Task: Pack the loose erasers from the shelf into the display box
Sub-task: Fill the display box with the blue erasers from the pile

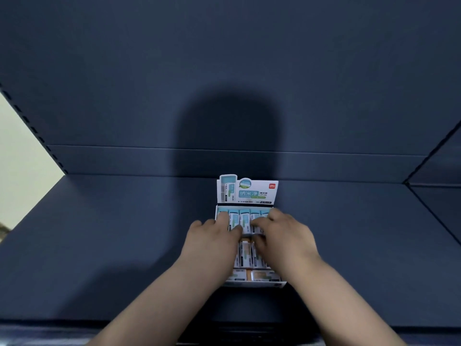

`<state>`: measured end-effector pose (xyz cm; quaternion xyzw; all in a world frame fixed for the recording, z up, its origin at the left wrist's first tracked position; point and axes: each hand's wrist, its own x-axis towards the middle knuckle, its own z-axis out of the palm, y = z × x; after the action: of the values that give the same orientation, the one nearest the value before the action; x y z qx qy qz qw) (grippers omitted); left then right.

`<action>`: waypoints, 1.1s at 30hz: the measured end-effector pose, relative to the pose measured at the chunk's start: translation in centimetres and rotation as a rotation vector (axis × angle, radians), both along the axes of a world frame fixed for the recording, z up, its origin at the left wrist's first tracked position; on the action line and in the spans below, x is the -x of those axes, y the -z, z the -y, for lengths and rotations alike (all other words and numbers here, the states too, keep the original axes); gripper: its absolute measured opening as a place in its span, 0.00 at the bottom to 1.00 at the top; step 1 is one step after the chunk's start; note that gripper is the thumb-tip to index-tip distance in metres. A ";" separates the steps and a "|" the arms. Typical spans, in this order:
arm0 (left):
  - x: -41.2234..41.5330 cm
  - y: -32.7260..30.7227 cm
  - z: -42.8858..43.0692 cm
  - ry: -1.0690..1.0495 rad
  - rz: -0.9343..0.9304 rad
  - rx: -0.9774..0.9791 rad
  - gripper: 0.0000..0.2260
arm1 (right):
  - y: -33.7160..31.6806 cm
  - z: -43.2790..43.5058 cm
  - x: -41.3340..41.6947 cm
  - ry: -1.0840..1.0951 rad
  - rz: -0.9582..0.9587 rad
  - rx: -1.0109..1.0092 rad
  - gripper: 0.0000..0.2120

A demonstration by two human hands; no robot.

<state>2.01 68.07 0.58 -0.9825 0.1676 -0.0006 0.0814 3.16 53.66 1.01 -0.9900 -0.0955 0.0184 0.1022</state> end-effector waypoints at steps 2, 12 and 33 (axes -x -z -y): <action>0.2 0.0 -0.1 0.004 -0.003 0.014 0.20 | 0.0 -0.5 -0.1 0.000 -0.035 -0.006 0.15; 0.4 0.4 -1.0 0.039 0.025 0.065 0.25 | 0.0 -0.9 0.4 -0.038 -0.096 -0.081 0.22; 0.0 -0.4 -3.9 -0.017 0.153 0.251 0.20 | -0.4 -0.6 -1.4 -0.026 -0.057 0.073 0.20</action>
<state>1.99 71.94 0.94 -0.9834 0.1511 -0.0957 -0.0298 4.56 54.23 1.40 -0.9908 -0.1049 0.0513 0.0682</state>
